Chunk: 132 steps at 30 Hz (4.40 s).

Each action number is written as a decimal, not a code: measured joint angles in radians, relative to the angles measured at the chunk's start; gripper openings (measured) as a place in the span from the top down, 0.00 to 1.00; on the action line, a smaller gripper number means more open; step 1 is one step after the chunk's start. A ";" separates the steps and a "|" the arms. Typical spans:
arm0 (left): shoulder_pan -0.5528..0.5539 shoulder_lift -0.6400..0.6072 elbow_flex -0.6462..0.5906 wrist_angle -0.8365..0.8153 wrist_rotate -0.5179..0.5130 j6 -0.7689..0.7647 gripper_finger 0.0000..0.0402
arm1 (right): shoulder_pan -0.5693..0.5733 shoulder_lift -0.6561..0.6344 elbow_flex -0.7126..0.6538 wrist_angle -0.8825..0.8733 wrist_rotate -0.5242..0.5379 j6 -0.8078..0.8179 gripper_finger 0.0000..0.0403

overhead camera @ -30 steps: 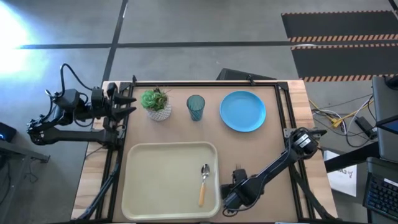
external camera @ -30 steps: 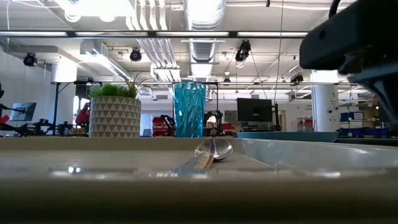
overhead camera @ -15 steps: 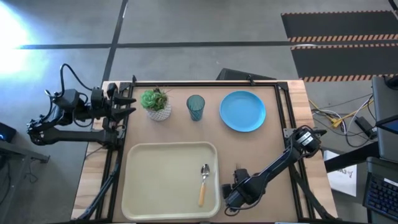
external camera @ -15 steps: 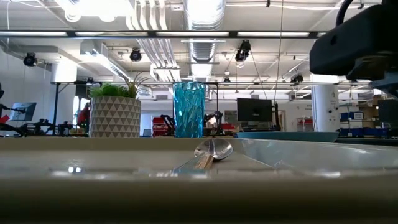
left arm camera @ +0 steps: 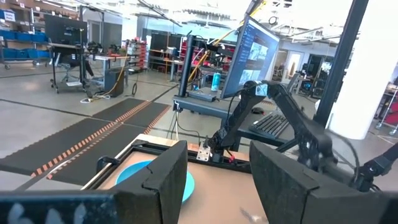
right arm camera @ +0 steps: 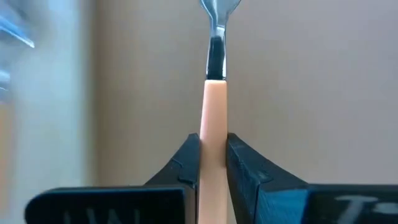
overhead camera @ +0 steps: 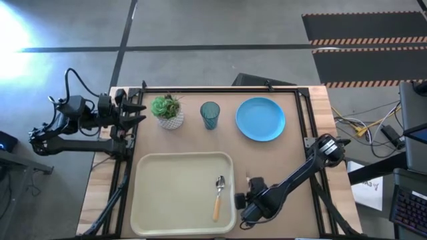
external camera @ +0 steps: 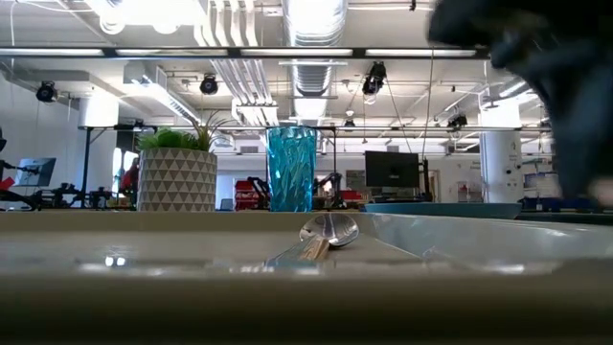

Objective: Pick and place plate/cup/fork/spoon on tray
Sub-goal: Put the light pink fork on the left side of the orange spoon on the gray tray, then move the gray tray to the bottom center of the table

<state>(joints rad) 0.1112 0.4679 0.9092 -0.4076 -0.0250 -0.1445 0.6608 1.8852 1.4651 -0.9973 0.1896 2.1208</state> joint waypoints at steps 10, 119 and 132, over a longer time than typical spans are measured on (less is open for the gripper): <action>0.000 0.000 0.000 0.000 -0.001 0.002 0.61 | -0.047 -0.019 0.174 -0.109 0.075 -0.074 0.91; 0.000 -0.006 0.002 -0.062 -0.001 0.000 0.61 | -0.134 0.419 0.737 -0.067 -0.086 -0.286 0.98; 0.000 -0.006 0.002 -0.052 -0.001 0.002 0.61 | -0.061 0.425 0.735 -0.191 -0.090 -0.091 0.98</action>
<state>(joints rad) 0.1112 0.4614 0.9112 -0.4599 -0.0261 -0.1429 0.5999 2.3103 2.2003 -1.1887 0.0999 2.0295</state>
